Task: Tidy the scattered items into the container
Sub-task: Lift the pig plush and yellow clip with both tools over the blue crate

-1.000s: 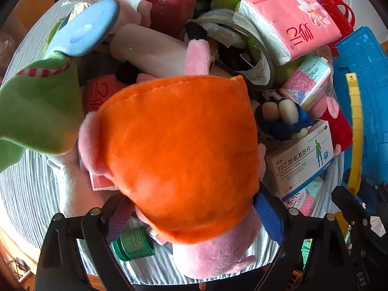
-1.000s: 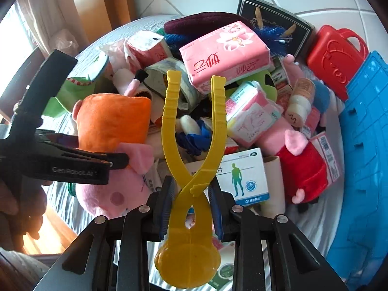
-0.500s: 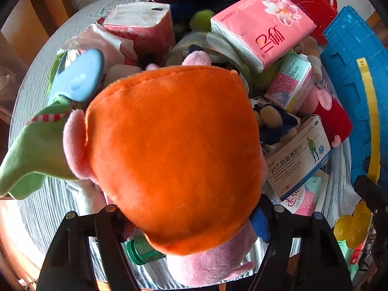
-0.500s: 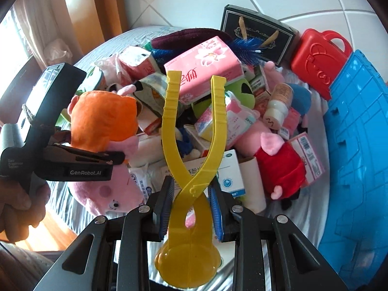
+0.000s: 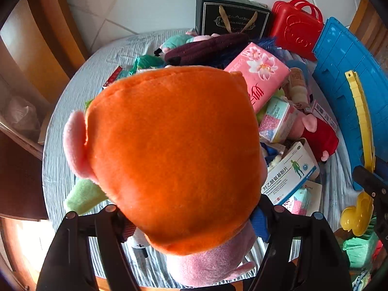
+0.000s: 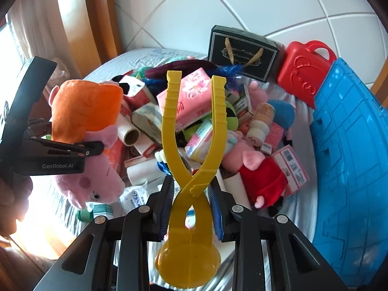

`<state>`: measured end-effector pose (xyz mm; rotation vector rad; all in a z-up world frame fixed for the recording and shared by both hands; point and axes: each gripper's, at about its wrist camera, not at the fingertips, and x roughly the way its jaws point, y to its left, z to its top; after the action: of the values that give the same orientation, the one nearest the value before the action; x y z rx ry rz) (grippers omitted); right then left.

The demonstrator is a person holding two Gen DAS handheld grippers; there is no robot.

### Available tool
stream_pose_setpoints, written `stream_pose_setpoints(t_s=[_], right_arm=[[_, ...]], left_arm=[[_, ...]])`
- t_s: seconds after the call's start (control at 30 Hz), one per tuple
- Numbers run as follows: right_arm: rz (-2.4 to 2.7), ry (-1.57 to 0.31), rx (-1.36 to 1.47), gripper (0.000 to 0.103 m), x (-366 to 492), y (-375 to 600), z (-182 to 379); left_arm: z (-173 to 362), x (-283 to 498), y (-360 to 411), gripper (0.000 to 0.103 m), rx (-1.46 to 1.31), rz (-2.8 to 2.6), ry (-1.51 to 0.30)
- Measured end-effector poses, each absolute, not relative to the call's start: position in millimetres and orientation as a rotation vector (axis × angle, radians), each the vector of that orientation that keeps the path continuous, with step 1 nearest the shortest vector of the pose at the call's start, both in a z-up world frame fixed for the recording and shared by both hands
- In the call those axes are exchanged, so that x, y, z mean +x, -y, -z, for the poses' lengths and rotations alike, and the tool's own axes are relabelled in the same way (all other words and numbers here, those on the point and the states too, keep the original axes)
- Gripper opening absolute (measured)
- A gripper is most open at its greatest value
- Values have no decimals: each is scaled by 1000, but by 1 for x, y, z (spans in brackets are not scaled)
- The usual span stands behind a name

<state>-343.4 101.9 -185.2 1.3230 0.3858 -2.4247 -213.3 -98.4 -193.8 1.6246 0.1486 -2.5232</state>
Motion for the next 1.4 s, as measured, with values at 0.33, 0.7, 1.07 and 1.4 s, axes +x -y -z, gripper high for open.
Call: stream_pose_setpoints(t_s=[0.33,0.7,1.07,1.4], right_arm=[[2482,-322,1286,28,-339,-122,154],[2499,-246,1196,28,-343,-167,123],[2498,-211,1116,28,-352,-239,87],[2584,-134,988,28,-359,-332,34]], left_arm=[[143,-212,85,74,1466,2580,-86],[102,-211,39,74,1317,2572,-32],[70,-225,-29,74,1259,2581,-74],[25,-258,-105,74,1169,2676,-49]])
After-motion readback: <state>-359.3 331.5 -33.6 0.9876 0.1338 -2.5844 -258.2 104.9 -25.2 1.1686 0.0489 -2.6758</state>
